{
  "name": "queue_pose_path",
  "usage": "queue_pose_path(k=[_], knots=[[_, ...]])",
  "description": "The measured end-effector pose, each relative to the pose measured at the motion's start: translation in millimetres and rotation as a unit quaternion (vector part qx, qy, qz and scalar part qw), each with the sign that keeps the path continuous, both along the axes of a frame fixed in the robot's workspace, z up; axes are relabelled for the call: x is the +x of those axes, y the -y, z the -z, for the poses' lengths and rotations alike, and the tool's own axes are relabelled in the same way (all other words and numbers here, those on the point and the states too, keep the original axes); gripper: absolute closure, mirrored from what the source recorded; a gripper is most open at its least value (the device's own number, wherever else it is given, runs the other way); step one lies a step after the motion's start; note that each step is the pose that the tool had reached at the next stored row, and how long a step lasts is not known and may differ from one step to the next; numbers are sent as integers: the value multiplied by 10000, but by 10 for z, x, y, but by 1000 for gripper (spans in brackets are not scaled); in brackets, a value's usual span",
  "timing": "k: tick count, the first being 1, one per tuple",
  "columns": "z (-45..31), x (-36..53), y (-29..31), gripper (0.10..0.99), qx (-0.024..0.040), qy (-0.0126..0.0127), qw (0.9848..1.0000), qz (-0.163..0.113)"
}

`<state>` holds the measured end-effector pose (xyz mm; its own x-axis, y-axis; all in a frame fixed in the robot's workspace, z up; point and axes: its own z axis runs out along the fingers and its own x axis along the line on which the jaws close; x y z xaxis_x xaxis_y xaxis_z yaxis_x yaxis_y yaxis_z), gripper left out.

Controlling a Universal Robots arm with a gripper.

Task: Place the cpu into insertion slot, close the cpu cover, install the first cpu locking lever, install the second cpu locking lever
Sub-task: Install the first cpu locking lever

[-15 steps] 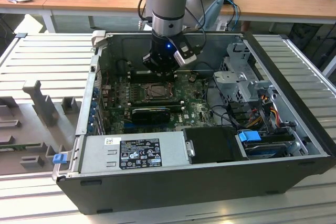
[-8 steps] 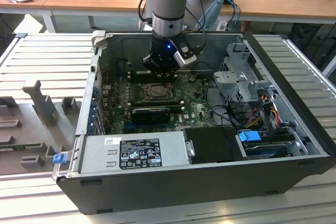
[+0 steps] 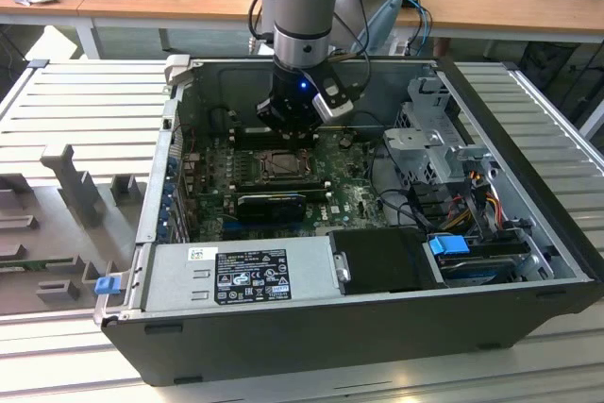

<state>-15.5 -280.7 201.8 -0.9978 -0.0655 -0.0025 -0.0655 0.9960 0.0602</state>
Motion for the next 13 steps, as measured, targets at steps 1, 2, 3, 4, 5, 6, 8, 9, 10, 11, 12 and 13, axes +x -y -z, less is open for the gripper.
queue_pose_path(k=[1, 2, 3, 4, 5, 6, 8, 9, 10, 11, 12, 13], knots=[[1, 1, 0, 980, 21, 0, 10000, 0], [1, 1, -1, 980, 30, 1, 10000, 0], [1, 1, -1, 980, 31, 1, 10000, 1], [-6, 1, -1, 980, 32, 1, 10000, 1], [-20, 1, -1, 980, 33, 2, 10000, 1], [-65, 1, -1, 980, 30, 1, 10000, 0], [-175, 2, 0, 980, 19, 1, 10000, 0], [-176, 1, 4, 980, 13, 1, 10000, 0], [-176, 1, 11, 980, 13, 0, 10000, 0], [-176, 1, 17, 980, 12, 1, 10000, 0], [-176, 1, 21, 980, 13, 1, 10000, 0], [-176, 1, 25, 980, 13, 1, 10000, 0]])
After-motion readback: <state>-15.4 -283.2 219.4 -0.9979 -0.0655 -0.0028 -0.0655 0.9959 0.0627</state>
